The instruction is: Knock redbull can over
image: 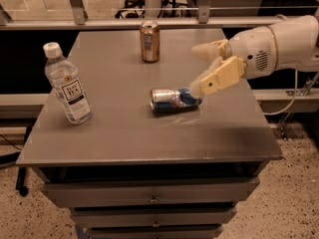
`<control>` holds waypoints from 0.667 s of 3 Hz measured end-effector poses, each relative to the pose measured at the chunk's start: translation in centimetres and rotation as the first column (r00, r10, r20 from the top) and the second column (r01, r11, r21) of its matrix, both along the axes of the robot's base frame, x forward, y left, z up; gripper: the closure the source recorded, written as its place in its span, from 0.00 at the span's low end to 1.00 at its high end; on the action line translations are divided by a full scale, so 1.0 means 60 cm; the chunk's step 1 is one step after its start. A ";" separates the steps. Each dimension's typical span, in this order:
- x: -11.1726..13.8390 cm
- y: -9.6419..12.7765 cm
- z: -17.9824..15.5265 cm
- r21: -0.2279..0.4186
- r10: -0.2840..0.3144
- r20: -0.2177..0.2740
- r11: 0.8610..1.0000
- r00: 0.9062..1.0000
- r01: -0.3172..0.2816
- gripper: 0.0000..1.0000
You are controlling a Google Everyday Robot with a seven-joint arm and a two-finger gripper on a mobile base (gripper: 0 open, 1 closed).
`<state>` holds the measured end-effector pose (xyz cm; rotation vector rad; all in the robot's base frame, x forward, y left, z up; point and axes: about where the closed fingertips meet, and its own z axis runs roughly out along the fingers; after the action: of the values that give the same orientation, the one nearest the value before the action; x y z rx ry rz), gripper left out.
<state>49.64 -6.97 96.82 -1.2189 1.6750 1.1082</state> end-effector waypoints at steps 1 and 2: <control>-0.001 0.000 0.001 0.001 0.001 0.000 1.000 1.000 -0.001 0.00; 0.011 -0.033 -0.005 -0.016 -0.017 0.015 1.000 1.000 0.017 0.00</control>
Offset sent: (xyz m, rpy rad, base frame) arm 0.0174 -0.0514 -0.0089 -0.0374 -0.0330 -0.0501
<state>50.31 -8.92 96.51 -1.2181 1.6826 1.0752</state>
